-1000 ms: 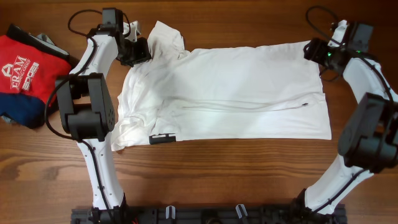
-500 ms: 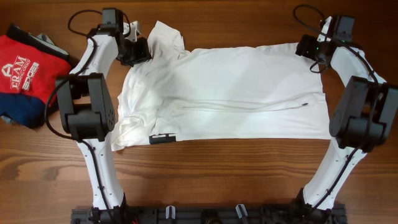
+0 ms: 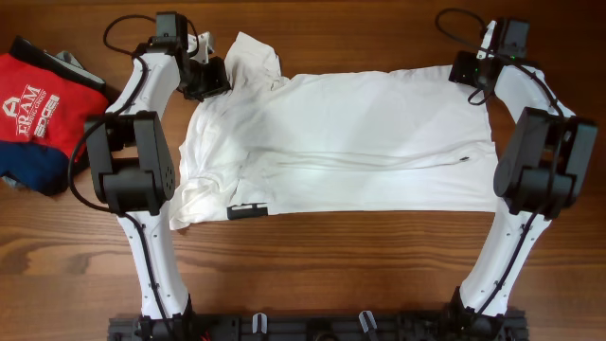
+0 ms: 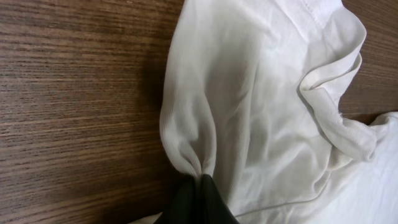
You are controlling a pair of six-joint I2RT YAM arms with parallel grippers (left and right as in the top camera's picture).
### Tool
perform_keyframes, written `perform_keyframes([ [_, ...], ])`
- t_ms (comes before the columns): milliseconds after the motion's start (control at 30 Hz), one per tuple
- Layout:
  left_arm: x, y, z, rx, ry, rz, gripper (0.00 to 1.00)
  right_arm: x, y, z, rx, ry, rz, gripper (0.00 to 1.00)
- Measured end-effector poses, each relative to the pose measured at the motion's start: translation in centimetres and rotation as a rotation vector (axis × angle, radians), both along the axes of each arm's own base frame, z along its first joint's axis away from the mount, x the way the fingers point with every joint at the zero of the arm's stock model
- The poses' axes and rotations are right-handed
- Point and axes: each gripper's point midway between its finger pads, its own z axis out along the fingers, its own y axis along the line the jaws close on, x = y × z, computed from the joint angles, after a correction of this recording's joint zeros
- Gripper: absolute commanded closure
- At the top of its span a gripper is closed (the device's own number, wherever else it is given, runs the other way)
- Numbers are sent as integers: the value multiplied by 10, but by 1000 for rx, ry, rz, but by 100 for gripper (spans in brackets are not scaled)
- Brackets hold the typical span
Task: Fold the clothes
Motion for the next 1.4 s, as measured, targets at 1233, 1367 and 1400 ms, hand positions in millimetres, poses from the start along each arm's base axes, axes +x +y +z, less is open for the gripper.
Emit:
perform_keyframes([
  [1233,-1,-2,4,2,-2,3,96,-31,9,0,46,125,-186,95],
  [1367,4,-2,33,3,-58,2,96,-45,8,14,34,154,-198,95],
  [1400,5,-2,45,3,-81,2,96,-48,8,21,31,155,-203,96],
])
